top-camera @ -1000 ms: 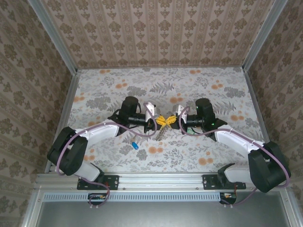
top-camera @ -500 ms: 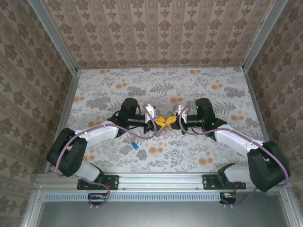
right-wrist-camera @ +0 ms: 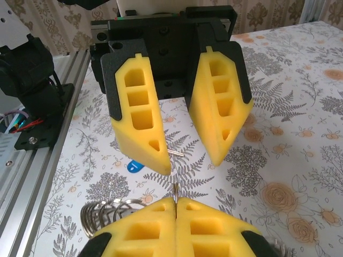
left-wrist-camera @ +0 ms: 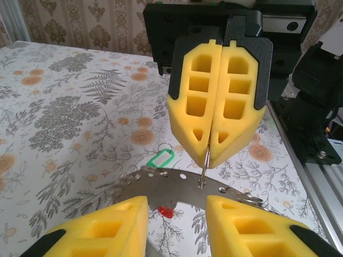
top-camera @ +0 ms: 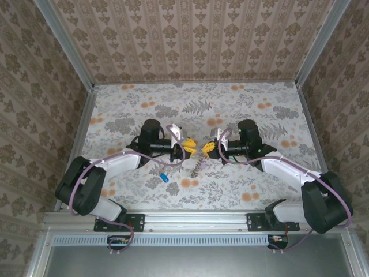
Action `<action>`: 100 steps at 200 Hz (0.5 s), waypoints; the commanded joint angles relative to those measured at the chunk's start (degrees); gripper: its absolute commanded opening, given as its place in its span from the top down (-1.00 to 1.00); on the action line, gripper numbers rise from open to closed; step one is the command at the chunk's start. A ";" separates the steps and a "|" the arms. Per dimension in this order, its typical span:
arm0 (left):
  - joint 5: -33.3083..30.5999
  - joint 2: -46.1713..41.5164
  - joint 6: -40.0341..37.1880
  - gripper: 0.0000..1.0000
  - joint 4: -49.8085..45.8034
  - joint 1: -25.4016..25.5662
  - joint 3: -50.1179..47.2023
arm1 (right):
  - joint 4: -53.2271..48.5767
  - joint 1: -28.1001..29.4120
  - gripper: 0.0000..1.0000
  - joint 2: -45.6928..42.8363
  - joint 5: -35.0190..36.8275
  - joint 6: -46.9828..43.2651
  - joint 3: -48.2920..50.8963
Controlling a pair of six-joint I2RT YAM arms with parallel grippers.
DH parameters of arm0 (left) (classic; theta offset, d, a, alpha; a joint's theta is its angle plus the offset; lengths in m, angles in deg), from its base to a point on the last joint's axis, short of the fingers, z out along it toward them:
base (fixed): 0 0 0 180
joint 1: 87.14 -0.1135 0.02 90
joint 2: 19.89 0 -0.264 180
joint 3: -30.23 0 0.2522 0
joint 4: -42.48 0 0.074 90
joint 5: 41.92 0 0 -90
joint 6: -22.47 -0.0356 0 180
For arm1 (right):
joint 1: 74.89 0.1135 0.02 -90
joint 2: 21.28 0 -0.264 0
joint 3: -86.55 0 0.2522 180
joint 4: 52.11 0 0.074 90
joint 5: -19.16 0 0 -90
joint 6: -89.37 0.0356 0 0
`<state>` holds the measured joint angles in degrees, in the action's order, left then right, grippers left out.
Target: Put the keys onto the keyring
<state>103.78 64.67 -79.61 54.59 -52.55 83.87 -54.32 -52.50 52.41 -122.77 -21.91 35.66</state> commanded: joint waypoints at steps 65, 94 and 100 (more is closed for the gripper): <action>2.42 3.86 -1.81 0.41 -1.79 2.46 3.69 | 4.48 -0.37 1.00 1.06 -3.13 1.73 -1.46; 1.31 3.84 -1.73 0.56 -1.02 2.68 3.67 | 5.42 -0.37 1.00 1.45 -3.78 2.71 -1.47; 1.16 3.82 -1.59 0.57 -0.76 2.76 3.79 | 5.55 -0.38 1.00 1.54 -3.80 2.88 -1.46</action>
<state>104.85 68.21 -80.35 53.23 -50.24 85.82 -51.98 -52.57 53.28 -123.27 -20.33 35.64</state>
